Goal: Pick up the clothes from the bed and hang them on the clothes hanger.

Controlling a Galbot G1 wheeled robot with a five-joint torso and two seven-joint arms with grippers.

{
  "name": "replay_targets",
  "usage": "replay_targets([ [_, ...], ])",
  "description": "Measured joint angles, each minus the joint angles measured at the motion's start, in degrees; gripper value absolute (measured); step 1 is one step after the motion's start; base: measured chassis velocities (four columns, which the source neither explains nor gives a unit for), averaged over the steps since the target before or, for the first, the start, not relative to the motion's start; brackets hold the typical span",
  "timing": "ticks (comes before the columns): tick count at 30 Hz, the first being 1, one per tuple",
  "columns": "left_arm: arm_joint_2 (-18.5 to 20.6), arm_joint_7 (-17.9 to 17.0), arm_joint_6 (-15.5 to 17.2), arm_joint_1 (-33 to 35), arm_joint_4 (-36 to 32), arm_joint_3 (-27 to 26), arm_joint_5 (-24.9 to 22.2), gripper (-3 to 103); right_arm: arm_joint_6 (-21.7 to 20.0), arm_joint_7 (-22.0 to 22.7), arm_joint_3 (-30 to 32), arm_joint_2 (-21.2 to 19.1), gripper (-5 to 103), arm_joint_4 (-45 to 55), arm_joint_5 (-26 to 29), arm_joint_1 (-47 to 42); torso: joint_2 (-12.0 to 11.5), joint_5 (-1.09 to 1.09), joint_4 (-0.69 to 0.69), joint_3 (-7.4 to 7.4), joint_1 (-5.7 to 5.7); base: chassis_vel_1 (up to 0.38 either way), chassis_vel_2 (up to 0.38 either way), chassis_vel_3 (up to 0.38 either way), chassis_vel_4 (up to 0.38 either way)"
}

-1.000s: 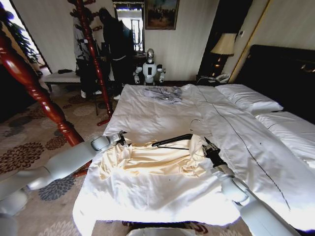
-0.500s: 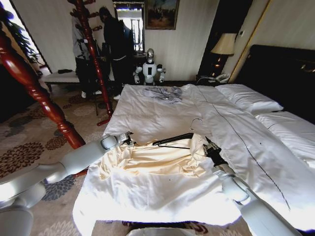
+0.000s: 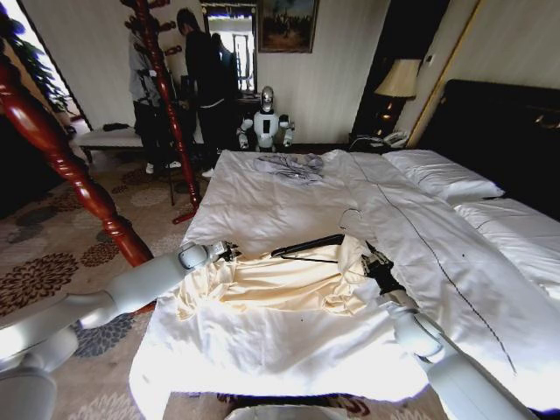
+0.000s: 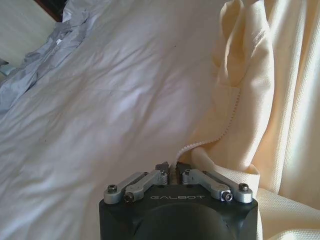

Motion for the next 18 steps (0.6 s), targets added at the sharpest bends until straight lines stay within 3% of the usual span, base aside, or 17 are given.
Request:
replay_targets([
  [2, 0.00, -0.54, -0.12, 0.32, 0.03, -0.51, -0.31, 3, 0.08, 0.00, -0.08, 0.01, 20, -0.05, -0.02, 0.00, 0.00, 0.00, 0.00, 0.00, 0.00, 0.000, 0.000, 0.000, 0.000],
  [7, 0.18, -1.41, -0.14, 0.71, -0.24, -1.39, -1.67, 1, 0.10, 0.00, -0.20, 0.02, 20, -0.15, -0.02, 0.21, 0.00, 0.00, 0.00, 0.00, 0.00, 0.000, 0.000, 0.000, 0.000],
  [18, 2.67, -8.76, 0.92, 3.66, -8.11, -9.40, -12.55, 1, -0.51, -0.05, -0.41, -0.85, 20, 0.09, 1.64, 1.44, 0.00, 0.00, 0.01, 0.00, 0.00, 0.000, 0.000, 0.000, 0.000],
])
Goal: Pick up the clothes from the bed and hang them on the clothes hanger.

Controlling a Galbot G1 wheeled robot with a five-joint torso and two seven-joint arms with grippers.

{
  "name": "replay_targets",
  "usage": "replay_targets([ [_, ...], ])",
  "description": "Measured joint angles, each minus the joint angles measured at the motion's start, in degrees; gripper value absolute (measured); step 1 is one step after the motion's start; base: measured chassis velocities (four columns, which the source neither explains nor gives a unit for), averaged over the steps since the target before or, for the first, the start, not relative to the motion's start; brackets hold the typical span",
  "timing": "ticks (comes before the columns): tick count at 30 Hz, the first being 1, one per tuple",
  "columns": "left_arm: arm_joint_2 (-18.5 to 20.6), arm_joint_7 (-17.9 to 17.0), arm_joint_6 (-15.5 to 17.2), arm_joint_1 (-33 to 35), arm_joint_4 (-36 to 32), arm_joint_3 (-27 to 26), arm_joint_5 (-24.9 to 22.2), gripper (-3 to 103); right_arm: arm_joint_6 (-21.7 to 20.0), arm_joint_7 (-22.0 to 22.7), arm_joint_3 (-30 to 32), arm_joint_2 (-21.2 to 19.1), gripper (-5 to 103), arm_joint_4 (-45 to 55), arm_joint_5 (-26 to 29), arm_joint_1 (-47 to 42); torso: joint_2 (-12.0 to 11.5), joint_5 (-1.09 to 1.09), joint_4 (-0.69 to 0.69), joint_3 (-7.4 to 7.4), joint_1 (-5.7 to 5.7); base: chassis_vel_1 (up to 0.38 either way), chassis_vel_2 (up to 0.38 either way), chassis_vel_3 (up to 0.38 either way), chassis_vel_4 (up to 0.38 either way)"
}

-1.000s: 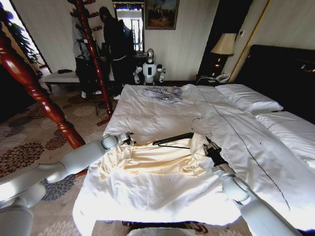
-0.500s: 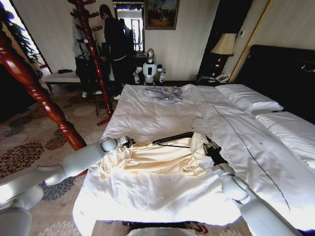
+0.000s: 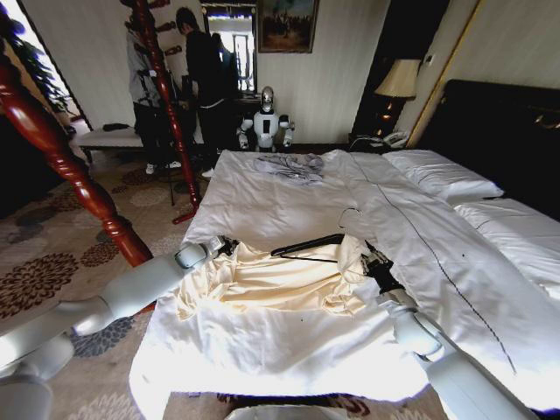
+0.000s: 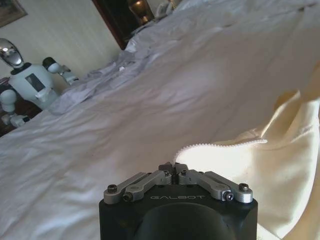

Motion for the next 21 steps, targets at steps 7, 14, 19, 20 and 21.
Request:
replay_targets([
  [7, 1.31, -4.18, 2.48, 2.09, -4.49, -7.59, -8.83, 1, -1.27, 0.03, -0.19, -1.17, 20, -0.16, 3.89, 1.49, 0.00, 0.00, -0.01, 0.00, 0.00, 0.000, 0.000, 0.000, 0.000],
  [14, 2.65, -5.92, 4.81, 0.29, -6.98, -10.94, -16.10, 1, -2.52, 0.03, 0.05, -3.09, 20, 0.53, 7.91, 3.63, 0.00, -0.01, 0.02, 0.00, 0.00, 0.000, 0.000, 0.000, 0.000],
  [19, 2.69, -7.02, 6.42, -3.57, -8.87, -11.44, -20.58, 1, -3.27, 0.02, 0.02, -4.79, 20, 0.35, 11.23, 6.35, 0.00, 0.01, -0.03, 0.00, 0.00, 0.000, 0.000, 0.000, 0.000],
  [20, 2.78, -7.32, 6.97, -4.61, -9.37, -11.45, -21.83, 1, -3.50, -0.01, -0.09, -5.25, 20, 0.34, 12.01, 7.40, 0.00, 0.01, -0.03, 0.00, 0.00, 0.000, 0.000, 0.000, 0.000],
  [21, 2.92, -7.69, 7.43, -5.61, -9.84, -11.44, -23.13, 1, -3.65, -0.06, -0.20, -5.77, 20, 0.29, 12.65, 8.65, 0.00, 0.02, -0.02, 0.00, 0.00, 0.000, 0.000, 0.000, 0.000],
])
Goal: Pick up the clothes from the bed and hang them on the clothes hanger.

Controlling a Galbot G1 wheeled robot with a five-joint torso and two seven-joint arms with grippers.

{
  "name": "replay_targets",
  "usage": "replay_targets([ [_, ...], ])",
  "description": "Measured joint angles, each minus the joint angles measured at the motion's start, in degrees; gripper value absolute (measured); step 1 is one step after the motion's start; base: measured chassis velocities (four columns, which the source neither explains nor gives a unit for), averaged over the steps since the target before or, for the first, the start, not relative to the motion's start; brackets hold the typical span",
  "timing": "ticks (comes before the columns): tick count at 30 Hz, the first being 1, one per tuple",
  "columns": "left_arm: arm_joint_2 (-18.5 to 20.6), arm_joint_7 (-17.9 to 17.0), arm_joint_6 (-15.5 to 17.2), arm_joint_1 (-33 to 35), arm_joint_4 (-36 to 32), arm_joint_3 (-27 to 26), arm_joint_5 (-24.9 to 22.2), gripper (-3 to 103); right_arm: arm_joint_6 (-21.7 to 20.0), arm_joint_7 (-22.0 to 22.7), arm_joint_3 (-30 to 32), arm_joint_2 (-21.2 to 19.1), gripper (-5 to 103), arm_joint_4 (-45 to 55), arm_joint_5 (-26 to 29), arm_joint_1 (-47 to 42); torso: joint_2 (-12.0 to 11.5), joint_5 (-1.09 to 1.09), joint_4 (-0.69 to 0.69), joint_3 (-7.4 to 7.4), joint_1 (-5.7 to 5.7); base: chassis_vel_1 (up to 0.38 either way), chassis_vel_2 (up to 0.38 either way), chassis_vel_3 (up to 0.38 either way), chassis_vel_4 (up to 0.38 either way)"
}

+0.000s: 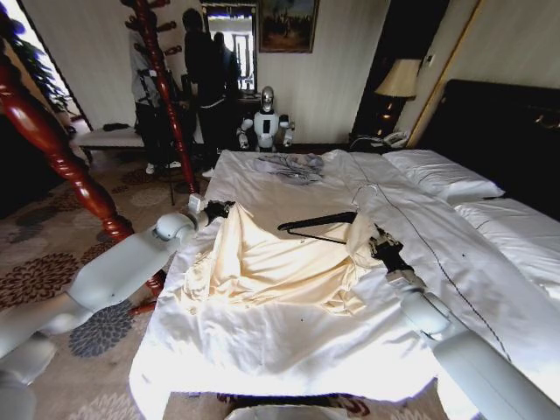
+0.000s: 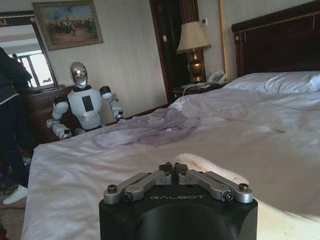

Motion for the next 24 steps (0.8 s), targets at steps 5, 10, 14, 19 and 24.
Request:
replay_targets([
  [5, 0.43, -1.58, 2.18, -3.17, -1.58, 0.04, -4.70, 1, -0.09, -0.30, -0.36, -2.18, 20, -0.58, 1.89, 3.78, 0.00, -0.02, 0.03, 0.00, 0.00, 0.000, 0.000, 0.000, 0.000],
  [10, -0.04, -3.73, 4.63, -7.33, -1.93, 1.42, -9.31, 1, 0.20, -1.55, -0.98, -3.47, 20, 0.64, 2.11, 4.20, 0.00, -0.03, 0.02, 0.00, 0.00, 0.000, 0.000, 0.000, 0.000],
  [14, -1.10, -6.63, 6.36, -10.49, -3.44, 2.91, -12.94, 1, 0.22, -2.28, -2.62, -2.69, 20, 1.83, 0.09, 3.48, 0.00, -0.02, -0.02, 0.00, 0.01, 0.000, 0.000, 0.000, 0.000],
  [19, 0.16, -10.00, 8.52, -11.43, -9.12, 3.03, -17.80, 1, 0.19, -2.39, -4.40, -1.03, 20, 0.90, -1.78, 3.37, 0.00, -0.01, 0.02, 0.00, 0.00, 0.000, 0.000, 0.000, 0.000],
  [24, 1.73, -11.56, 9.52, -11.33, -15.16, 2.67, -20.29, 1, -0.84, -2.34, -4.51, -0.68, 20, -0.01, -1.90, 2.32, 0.00, -0.01, 0.00, 0.00, 0.00, 0.000, 0.000, 0.000, 0.000],
])
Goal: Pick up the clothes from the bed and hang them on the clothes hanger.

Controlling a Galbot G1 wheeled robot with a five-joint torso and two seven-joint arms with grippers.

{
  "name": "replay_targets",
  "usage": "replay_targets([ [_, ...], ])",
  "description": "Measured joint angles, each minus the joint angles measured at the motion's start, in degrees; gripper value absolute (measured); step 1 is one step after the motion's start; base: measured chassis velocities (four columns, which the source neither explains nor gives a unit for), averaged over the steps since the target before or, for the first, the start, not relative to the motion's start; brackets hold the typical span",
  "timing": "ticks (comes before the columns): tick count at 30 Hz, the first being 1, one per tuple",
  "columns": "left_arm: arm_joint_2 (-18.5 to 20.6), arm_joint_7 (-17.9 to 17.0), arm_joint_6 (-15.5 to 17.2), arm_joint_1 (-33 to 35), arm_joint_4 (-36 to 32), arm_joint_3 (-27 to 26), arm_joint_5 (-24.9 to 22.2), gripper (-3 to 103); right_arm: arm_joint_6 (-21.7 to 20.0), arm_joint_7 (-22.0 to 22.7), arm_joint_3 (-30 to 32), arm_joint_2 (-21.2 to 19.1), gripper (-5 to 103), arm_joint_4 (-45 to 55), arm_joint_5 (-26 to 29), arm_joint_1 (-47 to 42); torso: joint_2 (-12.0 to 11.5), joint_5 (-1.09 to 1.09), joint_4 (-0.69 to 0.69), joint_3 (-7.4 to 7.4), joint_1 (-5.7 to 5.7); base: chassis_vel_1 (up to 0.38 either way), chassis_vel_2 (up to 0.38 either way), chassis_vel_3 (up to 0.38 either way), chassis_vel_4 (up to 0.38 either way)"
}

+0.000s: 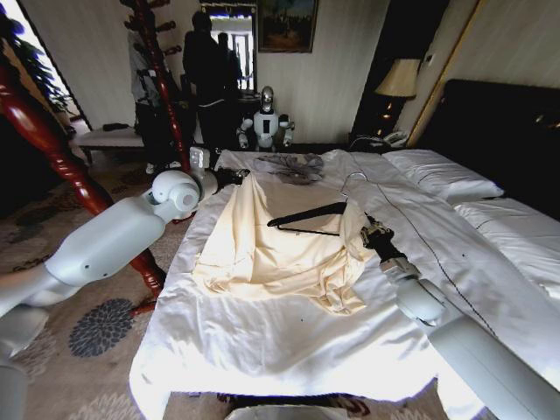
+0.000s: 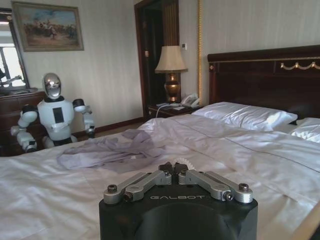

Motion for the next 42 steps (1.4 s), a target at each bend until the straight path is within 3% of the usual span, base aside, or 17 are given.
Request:
replay_targets([
  [10, 0.39, -4.43, 2.99, 0.53, -4.11, 0.56, -0.95, 1, -2.69, -0.11, -1.49, 1.20, 20, 1.70, 2.14, 0.96, 0.00, -0.01, 0.05, 0.00, -0.01, 0.000, 0.000, 0.000, 0.000],
  [15, -4.67, -9.12, 6.08, 0.25, 2.64, 3.35, -0.15, 1, -2.75, -0.13, -1.12, 1.21, 20, 2.65, 2.53, -0.16, 0.00, -0.01, 0.02, 0.00, 0.01, 0.000, 0.000, 0.000, 0.000],
  [20, -7.75, -10.96, 6.79, 0.25, 1.49, 3.78, -1.61, 1, -2.58, -0.31, -1.13, 1.66, 20, 1.91, 0.91, -1.68, 0.00, 0.00, -0.02, 0.00, 0.00, 0.000, 0.000, 0.000, 0.000],
  [28, -5.72, -11.87, 7.42, 0.68, -3.71, 3.75, -3.14, 1, -2.53, -0.27, -2.44, 3.21, 20, -0.97, 0.39, -0.23, 0.00, 0.00, 0.05, 0.00, 0.00, 0.000, 0.000, 0.000, 0.000],
  [33, -3.09, -12.00, 7.69, 2.21, -7.27, 1.83, -4.49, 1, -2.61, -0.04, -2.74, 3.61, 20, -2.53, 0.64, 0.05, 0.00, 0.00, 0.02, 0.00, -0.01, 0.000, 0.000, 0.000, 0.000],
  [40, -3.45, -12.56, 7.80, 4.88, -8.60, 0.50, -4.37, 1, -3.96, 0.55, -5.07, 4.85, 20, -3.16, 1.03, 1.61, 0.00, 0.00, 0.02, 0.00, 0.00, 0.000, 0.000, 0.000, 0.000],
  [42, -3.91, -13.06, 7.84, 6.12, -9.32, -0.13, -4.01, 1, -6.05, 1.33, -5.98, 5.09, 20, -3.33, 3.85, 2.59, 0.00, -0.01, 0.01, 0.00, 0.00, 0.000, 0.000, 0.000, 0.000],
])
